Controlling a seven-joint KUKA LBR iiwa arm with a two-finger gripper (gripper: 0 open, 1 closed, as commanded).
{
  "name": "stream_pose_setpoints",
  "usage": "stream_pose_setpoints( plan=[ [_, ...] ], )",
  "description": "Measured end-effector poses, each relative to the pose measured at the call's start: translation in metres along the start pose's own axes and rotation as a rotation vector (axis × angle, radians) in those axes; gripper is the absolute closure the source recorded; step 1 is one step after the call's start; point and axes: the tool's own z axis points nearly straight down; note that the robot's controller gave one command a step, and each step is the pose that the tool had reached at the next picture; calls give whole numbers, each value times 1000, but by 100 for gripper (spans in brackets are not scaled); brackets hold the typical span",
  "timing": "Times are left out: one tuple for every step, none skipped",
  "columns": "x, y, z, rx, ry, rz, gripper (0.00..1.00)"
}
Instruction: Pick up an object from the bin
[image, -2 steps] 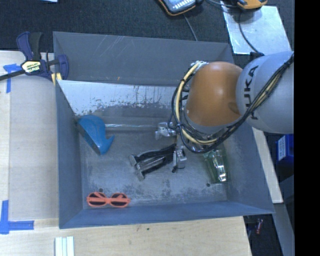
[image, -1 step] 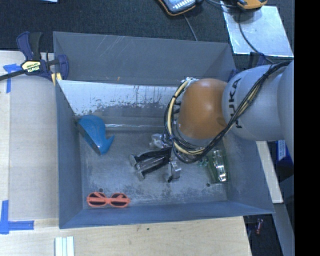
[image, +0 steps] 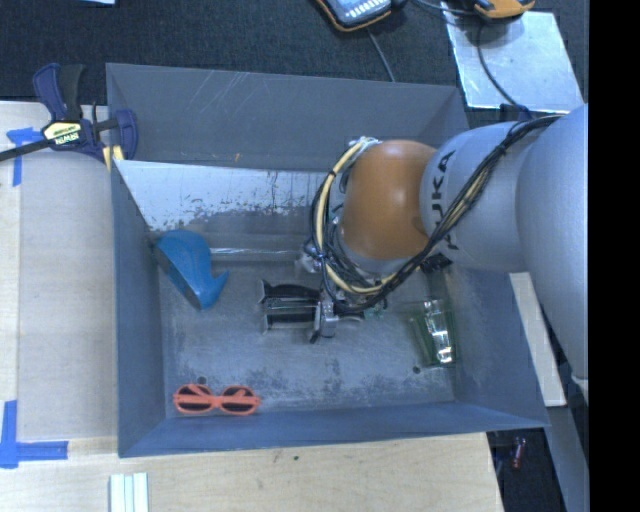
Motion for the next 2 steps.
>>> stream_pose_setpoints(
  plan=[
    [25, -16, -3, -1, 21, -221, 100],
    [25, -16, -3, 0, 21, -220, 100]
  ],
)
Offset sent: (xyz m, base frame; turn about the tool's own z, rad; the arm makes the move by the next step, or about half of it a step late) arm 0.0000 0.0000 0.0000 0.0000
